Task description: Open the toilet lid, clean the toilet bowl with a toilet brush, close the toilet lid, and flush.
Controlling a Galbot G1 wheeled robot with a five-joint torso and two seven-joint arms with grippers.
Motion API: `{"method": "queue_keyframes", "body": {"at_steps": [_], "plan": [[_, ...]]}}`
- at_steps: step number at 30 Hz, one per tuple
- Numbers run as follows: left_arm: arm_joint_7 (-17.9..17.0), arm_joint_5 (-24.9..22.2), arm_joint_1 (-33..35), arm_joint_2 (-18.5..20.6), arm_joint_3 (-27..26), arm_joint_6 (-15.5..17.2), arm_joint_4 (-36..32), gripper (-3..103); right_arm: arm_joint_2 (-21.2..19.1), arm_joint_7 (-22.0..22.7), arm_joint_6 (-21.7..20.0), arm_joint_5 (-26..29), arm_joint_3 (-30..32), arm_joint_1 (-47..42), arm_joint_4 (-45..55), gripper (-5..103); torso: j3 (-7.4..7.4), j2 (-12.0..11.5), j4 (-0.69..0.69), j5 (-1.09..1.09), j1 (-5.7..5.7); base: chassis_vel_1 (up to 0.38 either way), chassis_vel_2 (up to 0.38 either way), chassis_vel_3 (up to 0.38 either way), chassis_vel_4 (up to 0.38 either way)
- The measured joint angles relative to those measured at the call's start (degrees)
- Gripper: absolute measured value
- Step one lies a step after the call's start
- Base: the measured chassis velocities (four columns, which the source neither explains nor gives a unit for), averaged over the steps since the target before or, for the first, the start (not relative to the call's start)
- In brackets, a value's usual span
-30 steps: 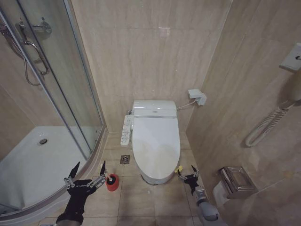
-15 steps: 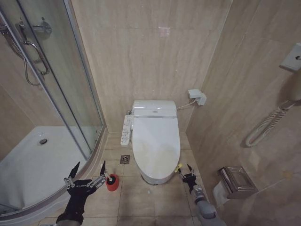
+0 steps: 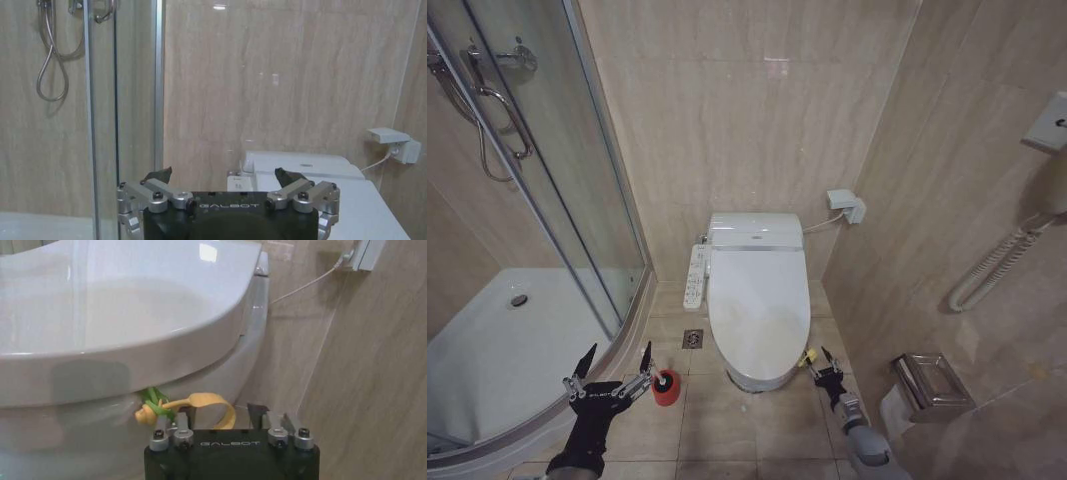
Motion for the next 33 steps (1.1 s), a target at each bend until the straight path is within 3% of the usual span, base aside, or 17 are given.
{"method": "queue_keyframes", "body": {"at_steps": [6, 7, 13, 14, 33], "plan": [[0.0, 0.0, 0.0, 0.0, 0.0, 0.0, 0.0, 100, 0.0, -0.2, 0.2, 0.1, 0.1, 0.0, 0.0, 57, 0.0, 0.0, 0.0, 0.0, 0.0, 0.0, 0.0, 0.0, 0.0], [0.0, 0.0, 0.0, 0.0, 0.0, 0.0, 0.0, 100, 0.0, -0.2, 0.2, 0.1, 0.1, 0.0, 0.0, 30, 0.0, 0.0, 0.0, 0.0, 0.0, 0.0, 0.0, 0.0, 0.0], [0.0, 0.0, 0.0, 0.0, 0.0, 0.0, 0.0, 100, 0.0, -0.2, 0.3, 0.3, 0.2, 0.0, 0.0, 30, 0.0, 0.0, 0.0, 0.0, 0.0, 0.0, 0.0, 0.0, 0.0], [0.0, 0.0, 0.0, 0.0, 0.0, 0.0, 0.0, 100, 0.0, -0.1, 0.3, 0.3, 0.2, 0.0, 0.0, 3, 0.0, 0.0, 0.0, 0.0, 0.0, 0.0, 0.0, 0.0, 0.0], [0.0, 0.0, 0.0, 0.0, 0.0, 0.0, 0.0, 100, -1.7, 1.7, -1.1, 3.8, 0.4, -1.3, 7.5, 0, 0.0, 0.0, 0.01, 0.01, 0.0, 0.0, 0.0, 0.0, 0.0]]}}
